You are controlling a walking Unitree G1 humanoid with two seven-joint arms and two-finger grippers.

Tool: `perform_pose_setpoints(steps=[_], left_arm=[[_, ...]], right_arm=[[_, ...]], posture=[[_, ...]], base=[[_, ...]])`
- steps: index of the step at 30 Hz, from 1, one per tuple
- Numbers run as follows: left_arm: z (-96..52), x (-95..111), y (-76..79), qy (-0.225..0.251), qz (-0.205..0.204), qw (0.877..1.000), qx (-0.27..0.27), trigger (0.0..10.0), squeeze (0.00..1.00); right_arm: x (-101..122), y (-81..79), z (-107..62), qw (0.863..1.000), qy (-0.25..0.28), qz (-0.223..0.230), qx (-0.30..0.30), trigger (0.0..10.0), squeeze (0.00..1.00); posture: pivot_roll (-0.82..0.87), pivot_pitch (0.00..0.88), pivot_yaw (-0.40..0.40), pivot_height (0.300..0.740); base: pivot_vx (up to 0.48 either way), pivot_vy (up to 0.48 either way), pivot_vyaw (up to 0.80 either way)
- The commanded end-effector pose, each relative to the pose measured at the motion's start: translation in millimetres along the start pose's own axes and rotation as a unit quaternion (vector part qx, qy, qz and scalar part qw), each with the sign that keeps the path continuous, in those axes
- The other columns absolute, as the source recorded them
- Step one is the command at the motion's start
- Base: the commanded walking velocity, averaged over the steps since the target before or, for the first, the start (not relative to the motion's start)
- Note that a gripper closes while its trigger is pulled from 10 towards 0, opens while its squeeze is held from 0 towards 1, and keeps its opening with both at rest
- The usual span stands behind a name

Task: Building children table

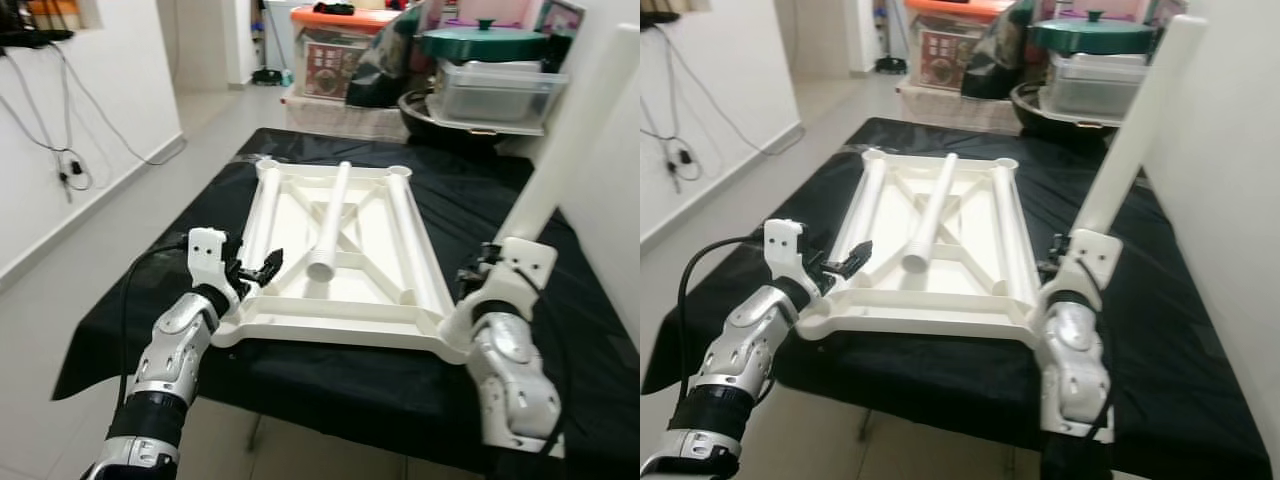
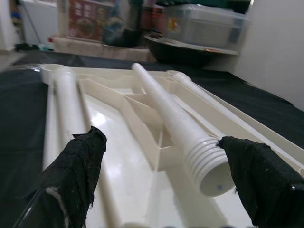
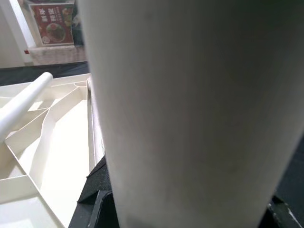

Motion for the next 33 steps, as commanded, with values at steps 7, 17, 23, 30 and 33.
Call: perform_pose_setpoints(steps=[7,17,23,30,33], left_arm=[[2.4,-1,7.6,-0.005,0.003,1.000,-0.012,10.0,0.00],[2.5,-1,0.2,-0.002,0.007,1.000,0.001,10.0,0.00],[0.2,-3,6.6,-0.002,0.001,1.000,-0.003,10.0,0.00],[-1.7,-2,-2.8,-0.007,0.010,1.000,0.005,10.0,0.00],[0.4,1,-2.9,-0.004,0.011,1.000,0.004,10.0,0.00]], right_arm=[[6,-25.6,2.9,0.988,-0.012,0.013,0.153,10.0,0.00],[10,-60.6,-51.0,0.864,0.027,-0.114,0.489,8.8,0.00],[-15,-59.7,-41.6,0.883,-0.019,-0.101,0.459,0.0,0.00],[-30,-28.1,2.2,0.966,-0.071,-0.053,0.243,0.0,0.00],[-48,15.7,14.5,0.992,-0.111,-0.021,0.062,0.0,0.00]], posture=[[0.04,0.000,-0.048,0.740],[0.04,0.000,-0.070,0.740],[0.06,0.000,-0.070,0.740],[0.05,0.000,-0.067,0.740],[0.04,0.000,-0.060,0.740]], base=[[0.000,0.000,0.00],[0.000,0.000,0.00],[0.000,0.000,0.00],[0.000,0.000,0.00],[0.000,0.000,0.00]])
Point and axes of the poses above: a point about 5 cm out from each wrist's last joint towards the gripper, its own z axis pointing out of the wrist towards the gripper, its own x axis along the axis of the wrist's last joint, y = z × x, the point moved 3 cm from there along z, pointing out of the wrist towards the gripper
